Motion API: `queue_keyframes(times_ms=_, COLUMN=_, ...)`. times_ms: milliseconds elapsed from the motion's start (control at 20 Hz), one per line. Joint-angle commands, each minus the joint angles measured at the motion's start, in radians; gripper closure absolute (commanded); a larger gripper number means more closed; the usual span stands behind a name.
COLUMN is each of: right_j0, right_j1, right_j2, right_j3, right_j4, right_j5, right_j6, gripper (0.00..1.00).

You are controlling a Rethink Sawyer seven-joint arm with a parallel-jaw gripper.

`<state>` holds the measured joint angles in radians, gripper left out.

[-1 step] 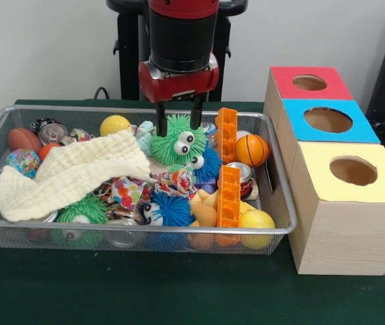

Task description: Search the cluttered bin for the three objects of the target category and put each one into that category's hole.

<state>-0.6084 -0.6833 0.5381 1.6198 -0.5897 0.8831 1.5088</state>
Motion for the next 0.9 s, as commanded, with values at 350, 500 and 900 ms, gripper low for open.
queue_keyframes(times_ms=350, right_j0=-0.001, right_j1=0.12, right_j2=0.011, right_j3=0.013, right_j4=-0.054, right_j5=0.036, right_j6=-0.159, gripper=0.0)
queue_keyframes(times_ms=500, right_j0=0.001, right_j1=0.129, right_j2=0.003, right_j3=0.009, right_j4=-0.061, right_j5=0.045, right_j6=-0.16, gripper=0.0)
queue_keyframes(times_ms=900, right_j0=0.034, right_j1=0.109, right_j2=-0.053, right_j3=-0.009, right_j4=-0.073, right_j5=0.203, right_j6=-0.174, gripper=0.0)
